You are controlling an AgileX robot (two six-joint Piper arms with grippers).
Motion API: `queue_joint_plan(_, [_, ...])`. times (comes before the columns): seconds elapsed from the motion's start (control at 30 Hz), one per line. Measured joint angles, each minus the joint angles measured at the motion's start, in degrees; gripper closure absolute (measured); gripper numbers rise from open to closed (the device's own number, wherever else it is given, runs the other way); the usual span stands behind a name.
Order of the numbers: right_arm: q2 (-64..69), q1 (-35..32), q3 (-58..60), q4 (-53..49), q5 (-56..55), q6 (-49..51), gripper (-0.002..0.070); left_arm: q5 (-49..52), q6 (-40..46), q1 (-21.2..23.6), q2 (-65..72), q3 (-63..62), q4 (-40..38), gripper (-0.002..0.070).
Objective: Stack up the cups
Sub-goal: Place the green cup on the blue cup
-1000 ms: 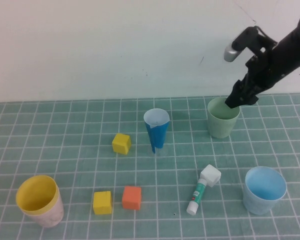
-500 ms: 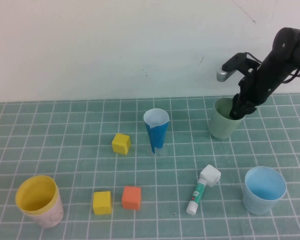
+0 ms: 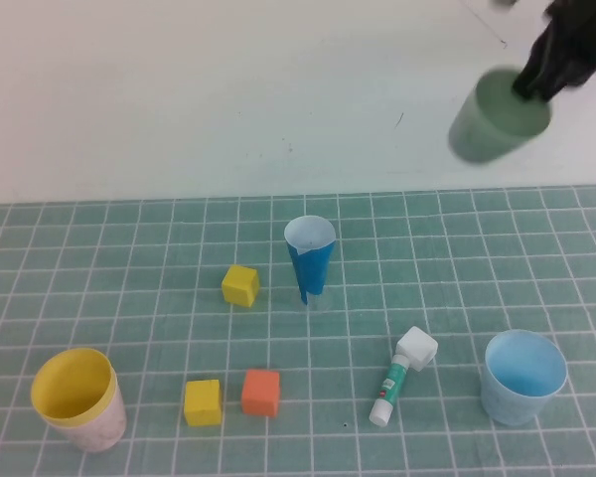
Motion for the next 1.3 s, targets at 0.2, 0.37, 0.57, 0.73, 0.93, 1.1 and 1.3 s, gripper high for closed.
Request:
queue_joint_plan(0.2, [-13.69,0.0,3.62,0.0,1.2,0.5,0.066,-0.1,-0.6,0.0,-0.9,0.0,0.0,0.0673])
queue_joint_plan(0.37, [-24.4,0.0,21.25,0.21,1.52,0.39,0.066,-0.1,-1.02,0.0,-1.73,0.03,0.0,0.0673])
queue_joint_plan(0.57, [-35.2,0.0,45.43,-0.03,-5.73,-0.09,0.066,-0.1,-2.0,0.0,-2.55,0.12,0.0,0.0673])
queue_joint_plan(0.73, [-37.61,0.0,58.4,-0.03,-13.57,-1.0,0.066,-0.1,-2.52,0.0,-2.67,0.12,0.0,0.0673])
queue_joint_plan(0.93, [-35.03,0.0,62.76,0.43,-17.52,-2.19,0.066,0.63,-2.71,0.0,-2.67,0.12,0.0,0.0675])
queue_joint_plan(1.1, [-31.2,0.0,62.76,1.37,-20.6,-2.56,0.066,1.78,-2.71,0.0,-2.67,0.15,0.0,0.0675])
queue_joint_plan(1.3, [-25.98,0.0,62.76,1.4,-22.28,-2.76,0.066,2.01,-2.71,0.0,-2.7,0.24,0.13,0.0675])
